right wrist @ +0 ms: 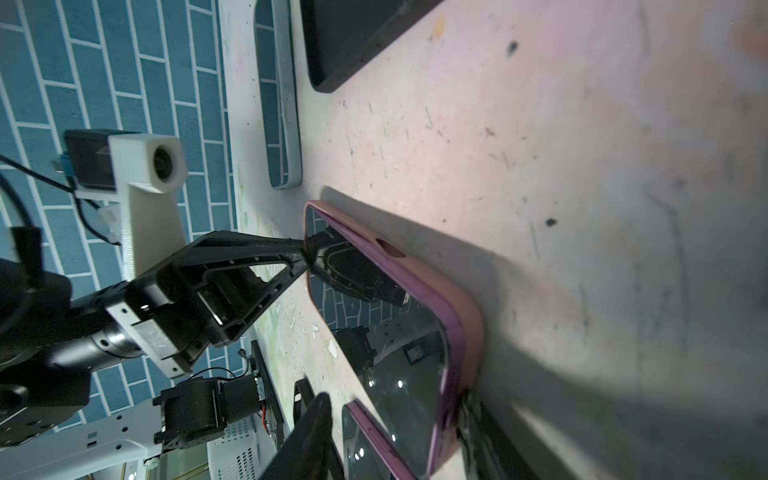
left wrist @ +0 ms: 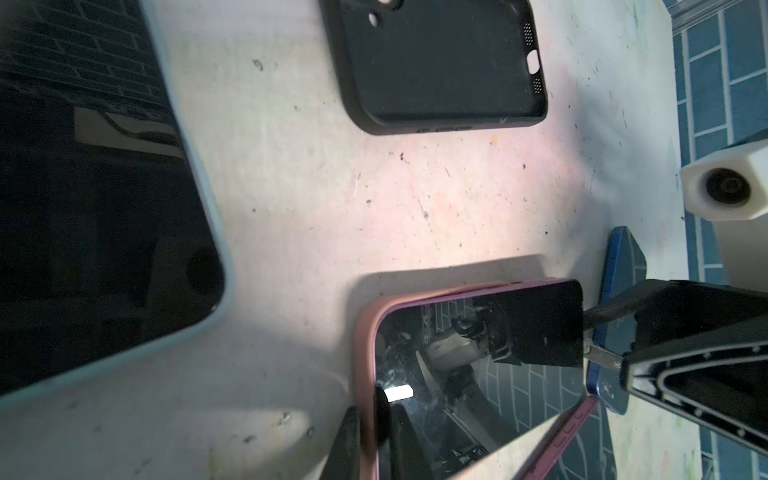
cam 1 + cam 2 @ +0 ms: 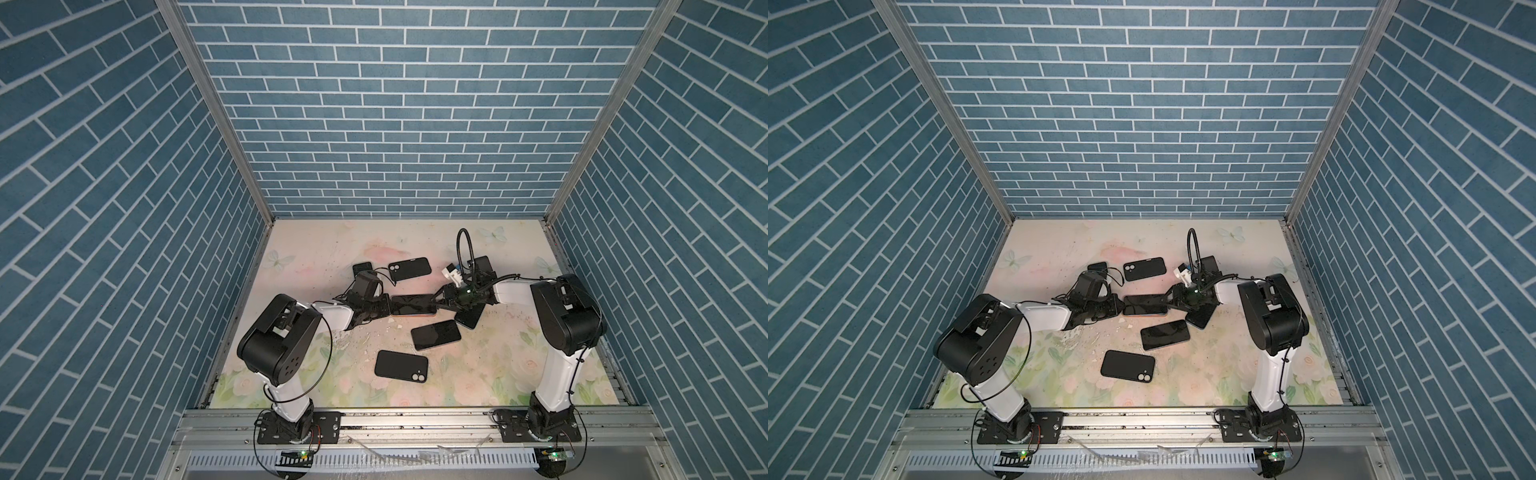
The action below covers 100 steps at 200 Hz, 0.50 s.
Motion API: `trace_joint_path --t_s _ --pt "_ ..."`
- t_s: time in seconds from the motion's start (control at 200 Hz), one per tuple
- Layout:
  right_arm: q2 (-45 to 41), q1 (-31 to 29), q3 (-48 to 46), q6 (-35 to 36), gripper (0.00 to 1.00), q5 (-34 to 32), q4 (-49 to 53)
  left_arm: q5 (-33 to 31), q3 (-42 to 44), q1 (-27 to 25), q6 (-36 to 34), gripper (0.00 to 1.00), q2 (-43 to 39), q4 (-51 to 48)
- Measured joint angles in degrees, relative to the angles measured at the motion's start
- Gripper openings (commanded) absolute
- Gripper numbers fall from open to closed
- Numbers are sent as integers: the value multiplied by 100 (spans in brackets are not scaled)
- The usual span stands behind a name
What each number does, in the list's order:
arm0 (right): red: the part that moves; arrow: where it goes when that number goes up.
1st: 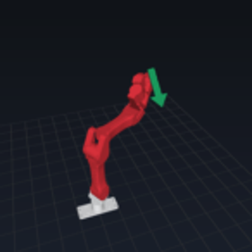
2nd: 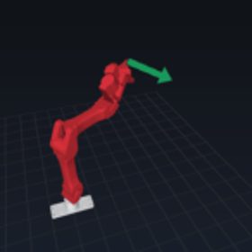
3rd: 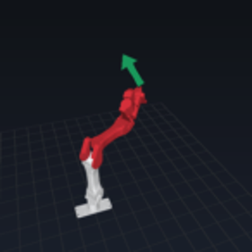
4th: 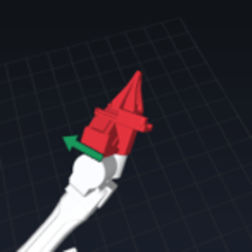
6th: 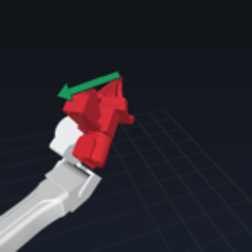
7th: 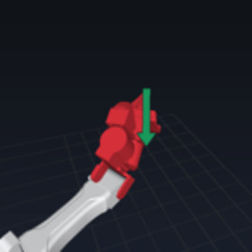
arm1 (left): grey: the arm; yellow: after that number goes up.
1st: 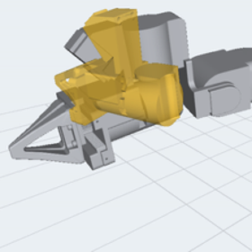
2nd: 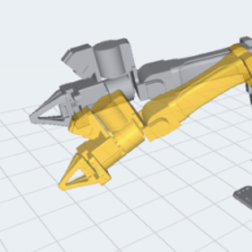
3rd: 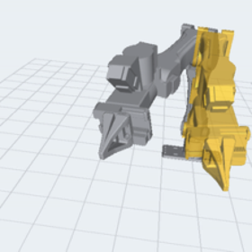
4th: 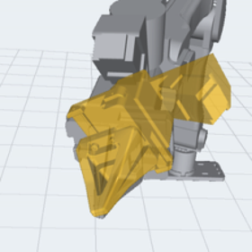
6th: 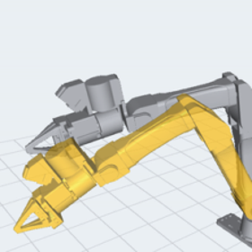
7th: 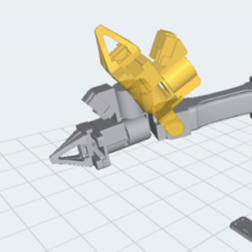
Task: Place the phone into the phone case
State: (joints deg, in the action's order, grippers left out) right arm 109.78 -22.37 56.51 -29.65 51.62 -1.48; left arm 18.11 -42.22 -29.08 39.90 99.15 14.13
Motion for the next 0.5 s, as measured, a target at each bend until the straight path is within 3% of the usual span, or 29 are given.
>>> trace_joint_path --t_s 0.22,0.5 --pt "0 0 4 -9 45 -26 -15 227 87 37 46 26 -17 155" --pt "-28 -57 208 275 33 -686 632 501 243 42 149 26 -79 295"
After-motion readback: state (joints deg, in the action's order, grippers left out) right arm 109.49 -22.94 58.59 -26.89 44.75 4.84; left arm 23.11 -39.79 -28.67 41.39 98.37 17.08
